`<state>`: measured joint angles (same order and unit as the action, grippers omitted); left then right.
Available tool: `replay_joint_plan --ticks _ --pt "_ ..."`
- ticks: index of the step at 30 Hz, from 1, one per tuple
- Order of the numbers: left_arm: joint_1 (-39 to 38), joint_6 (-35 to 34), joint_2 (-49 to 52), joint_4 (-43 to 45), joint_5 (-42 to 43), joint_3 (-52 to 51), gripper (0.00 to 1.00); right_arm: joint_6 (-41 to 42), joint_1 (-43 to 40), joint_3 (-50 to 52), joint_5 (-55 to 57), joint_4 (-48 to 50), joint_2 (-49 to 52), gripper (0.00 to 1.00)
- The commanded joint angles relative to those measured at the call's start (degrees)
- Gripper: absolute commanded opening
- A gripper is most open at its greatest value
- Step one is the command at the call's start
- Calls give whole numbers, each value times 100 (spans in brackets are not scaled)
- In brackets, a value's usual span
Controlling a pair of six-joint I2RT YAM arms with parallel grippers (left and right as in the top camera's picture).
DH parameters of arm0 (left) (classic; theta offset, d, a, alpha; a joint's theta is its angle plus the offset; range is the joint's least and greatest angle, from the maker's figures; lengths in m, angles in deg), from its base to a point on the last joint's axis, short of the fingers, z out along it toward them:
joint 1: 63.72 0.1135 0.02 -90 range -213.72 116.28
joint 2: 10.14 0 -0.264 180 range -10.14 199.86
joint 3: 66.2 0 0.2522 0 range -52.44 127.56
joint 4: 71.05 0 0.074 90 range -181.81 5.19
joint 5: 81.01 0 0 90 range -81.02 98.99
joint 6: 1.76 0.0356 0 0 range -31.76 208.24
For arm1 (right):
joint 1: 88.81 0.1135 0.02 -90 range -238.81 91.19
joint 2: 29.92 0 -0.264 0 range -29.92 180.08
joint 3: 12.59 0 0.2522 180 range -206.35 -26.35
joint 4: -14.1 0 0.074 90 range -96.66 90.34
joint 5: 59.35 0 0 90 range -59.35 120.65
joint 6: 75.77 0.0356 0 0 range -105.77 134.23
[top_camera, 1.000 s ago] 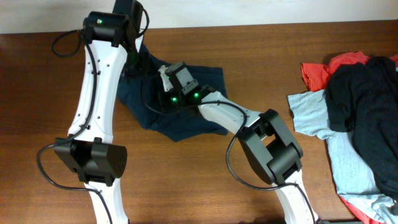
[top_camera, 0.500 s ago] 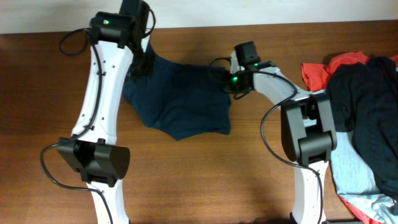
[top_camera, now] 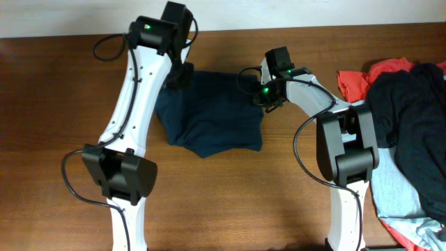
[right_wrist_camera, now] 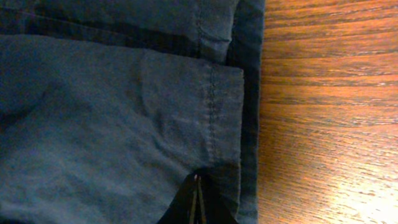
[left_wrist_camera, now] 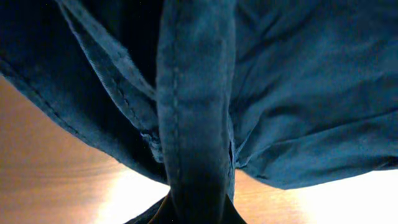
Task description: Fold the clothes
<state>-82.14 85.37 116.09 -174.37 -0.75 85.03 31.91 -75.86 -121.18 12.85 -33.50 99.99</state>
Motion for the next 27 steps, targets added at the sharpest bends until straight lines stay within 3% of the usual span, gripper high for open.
replay_joint_plan --ticks 1,16,27 --pt "-149 -105 9 160 247 138 0 -94 50 107 415 -153 87 4" --pt "-577 -251 146 702 289 133 0 -92 52 107 415 -293 87 4" --pt "-702 -256 872 839 612 133 0 -90 52 107 411 -345 87 4"
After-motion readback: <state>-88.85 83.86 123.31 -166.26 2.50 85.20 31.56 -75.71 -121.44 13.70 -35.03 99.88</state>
